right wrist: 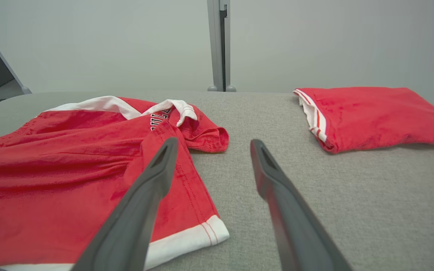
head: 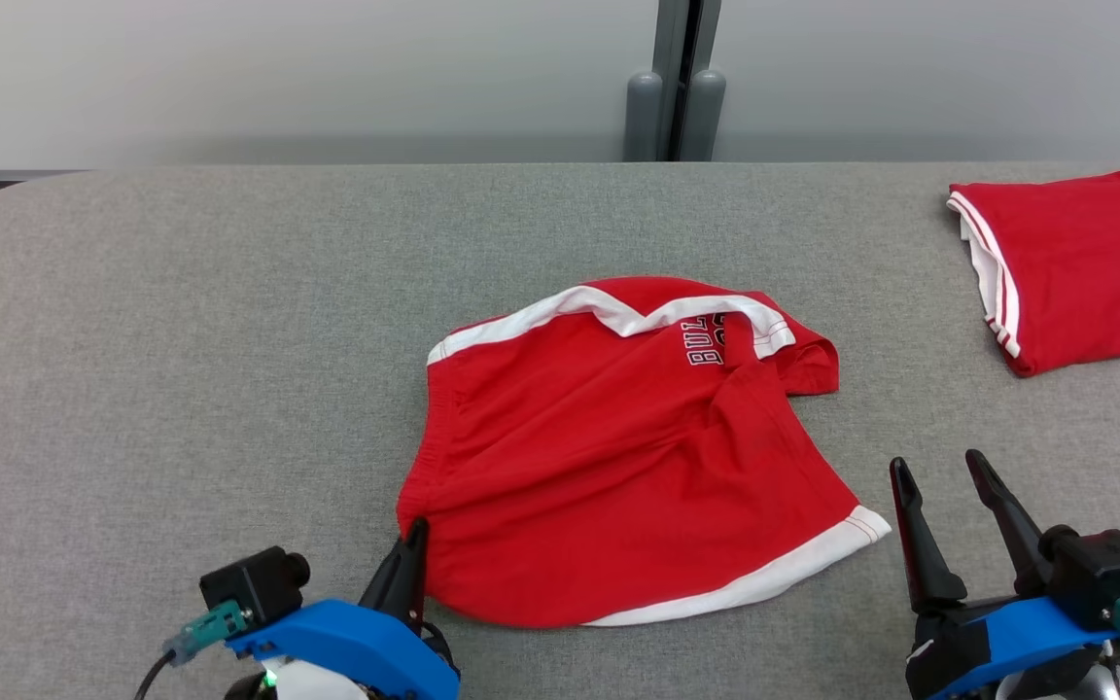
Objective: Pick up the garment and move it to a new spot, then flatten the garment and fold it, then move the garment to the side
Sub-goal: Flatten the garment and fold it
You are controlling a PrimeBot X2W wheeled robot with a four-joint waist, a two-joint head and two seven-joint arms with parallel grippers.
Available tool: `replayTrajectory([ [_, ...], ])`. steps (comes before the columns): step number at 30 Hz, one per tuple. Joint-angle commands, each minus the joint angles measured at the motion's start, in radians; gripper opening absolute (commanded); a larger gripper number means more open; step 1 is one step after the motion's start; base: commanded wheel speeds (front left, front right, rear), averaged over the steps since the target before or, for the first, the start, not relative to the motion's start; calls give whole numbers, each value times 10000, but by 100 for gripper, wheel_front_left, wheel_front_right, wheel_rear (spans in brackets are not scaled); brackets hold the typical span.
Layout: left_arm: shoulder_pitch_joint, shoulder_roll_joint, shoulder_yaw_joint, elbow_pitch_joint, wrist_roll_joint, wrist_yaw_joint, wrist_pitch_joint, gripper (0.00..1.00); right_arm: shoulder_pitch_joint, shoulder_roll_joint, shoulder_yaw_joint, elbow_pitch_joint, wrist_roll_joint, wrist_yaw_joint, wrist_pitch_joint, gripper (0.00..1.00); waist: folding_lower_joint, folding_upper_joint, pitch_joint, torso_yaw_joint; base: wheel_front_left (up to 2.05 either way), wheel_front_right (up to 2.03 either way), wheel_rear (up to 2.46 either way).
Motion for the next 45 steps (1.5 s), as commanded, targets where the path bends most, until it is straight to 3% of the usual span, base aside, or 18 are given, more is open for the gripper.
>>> replayTrajectory([
  [1,-222,153,83,-1,106,37,38,0,-30,-31,-21,-47,48,2,-40,100,0,1,49,-5,0,0,0],
  [4,-1037,284,-157,915,508,132,386,0,-203,-31,19,-33,84,2,-69,100,0,1,180,-44,0,0,0],
  [7,-2081,-63,-193,2311,781,-21,357,0,-359,-32,181,-69,122,2,-77,100,0,1,309,-162,0,0,0],
  [12,-3251,-736,-76,4361,766,-583,55,0,-568,-34,415,-47,158,2,-110,100,0,1,444,-488,0,0,0],
  [19,-4228,-1179,-151,6369,1134,-1327,-799,0,-545,-31,388,45,198,2,-199,100,0,1,550,-624,0,0,0],
  [20,-4323,-1239,-190,6586,1222,-1390,-922,31,-562,-31,382,53,206,2,-195,100,0,1,555,-611,0,0,0],
  [21,-4398,-1334,-219,6786,1267,-1511,-1017,100,-580,-31,369,55,200,2,-190,100,0,1,552,-584,0,0,0],
  [29,-4122,-1236,-424,6968,2319,-2571,-1573,100,-540,-32,43,80,120,2,-184,100,0,1,172,-79,0,0,0],
  [38,-1802,-1031,2169,3343,5254,-3152,-1589,100,-187,-32,-719,223,124,2,-272,100,0,1,-508,345,0,0,0],
  [45,-347,-1083,3104,2201,6572,-3662,-1589,100,124,-32,-816,578,401,2,-380,100,0,1,-959,390,0,0,0],
])
